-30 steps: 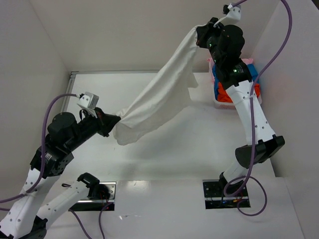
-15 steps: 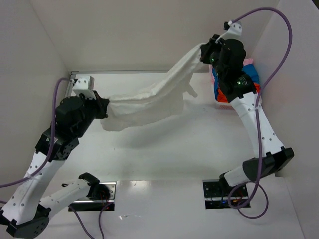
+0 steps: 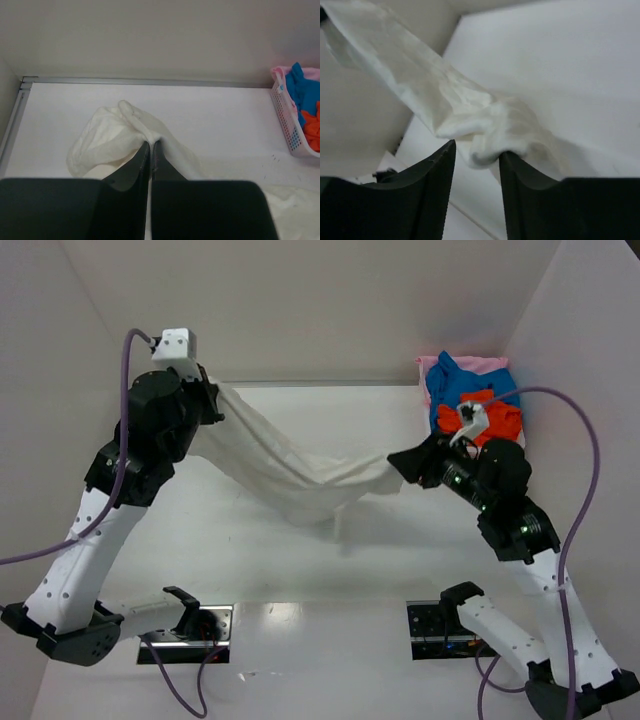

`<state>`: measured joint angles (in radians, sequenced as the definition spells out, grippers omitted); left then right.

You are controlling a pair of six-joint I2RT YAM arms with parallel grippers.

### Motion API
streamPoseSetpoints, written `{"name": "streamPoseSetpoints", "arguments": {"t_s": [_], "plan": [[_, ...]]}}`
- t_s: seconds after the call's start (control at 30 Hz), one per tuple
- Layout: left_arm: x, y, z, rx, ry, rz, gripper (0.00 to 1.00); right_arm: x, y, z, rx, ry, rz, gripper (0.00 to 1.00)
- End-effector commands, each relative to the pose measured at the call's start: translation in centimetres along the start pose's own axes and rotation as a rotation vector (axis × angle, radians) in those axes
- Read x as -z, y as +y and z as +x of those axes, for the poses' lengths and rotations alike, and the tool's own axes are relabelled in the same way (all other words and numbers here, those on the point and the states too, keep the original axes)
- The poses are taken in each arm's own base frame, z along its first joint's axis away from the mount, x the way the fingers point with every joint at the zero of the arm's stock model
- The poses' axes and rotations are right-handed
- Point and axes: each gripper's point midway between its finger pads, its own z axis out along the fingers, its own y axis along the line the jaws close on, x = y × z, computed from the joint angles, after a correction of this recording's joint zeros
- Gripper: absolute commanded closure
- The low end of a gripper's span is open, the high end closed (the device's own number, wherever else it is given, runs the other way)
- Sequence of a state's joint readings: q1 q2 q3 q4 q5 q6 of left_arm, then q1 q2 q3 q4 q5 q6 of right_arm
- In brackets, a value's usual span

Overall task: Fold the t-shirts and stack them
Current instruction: Move the tshirt to the center of the board

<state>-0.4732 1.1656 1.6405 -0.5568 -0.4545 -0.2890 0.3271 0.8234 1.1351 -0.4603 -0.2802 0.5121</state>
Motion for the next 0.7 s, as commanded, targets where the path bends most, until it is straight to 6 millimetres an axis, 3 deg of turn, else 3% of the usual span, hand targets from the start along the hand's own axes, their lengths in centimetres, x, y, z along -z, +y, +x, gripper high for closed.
{"name": "streamPoseSetpoints", "arguments": {"t_s": [0.0,0.03,0.1,0.13,0.23,0.5,0.67], "plan": [[-0.4,-0.4,2.1,-0.002,0.05,0.031,1.0,0.4,-4.4,9.2,-0.182,0.277,0.136,0.5],[-0.1,-0.6,2.3,-0.002,0.054,0.049,1.0,0.9,-5.2,10.9,-0.197,0.317,0.163,0.26],[-0.1,-0.6,3.3,-0.006,0.089,0.05,1.0,0.8,-6.0,10.6,-0.189,0.295,0.201,0.16],[0.0,-0.7,4.1,-0.011,0.107,0.065,1.0,0.4,-6.2,10.3,-0.175,0.281,0.205,0.0],[0.2,-1.6,5.5,-0.029,0.155,0.125,1.0,-1.1,-7.2,8.8,-0.144,0.228,0.247,0.0],[0.3,-2.3,9.6,-0.07,0.29,0.184,1.0,-7.9,-9.1,5.1,-0.091,0.12,0.272,0.0],[1.8,-2.9,12.2,-0.1,0.366,0.271,1.0,-12.1,-10.7,7.4,-0.084,0.189,0.239,0.0]]}}
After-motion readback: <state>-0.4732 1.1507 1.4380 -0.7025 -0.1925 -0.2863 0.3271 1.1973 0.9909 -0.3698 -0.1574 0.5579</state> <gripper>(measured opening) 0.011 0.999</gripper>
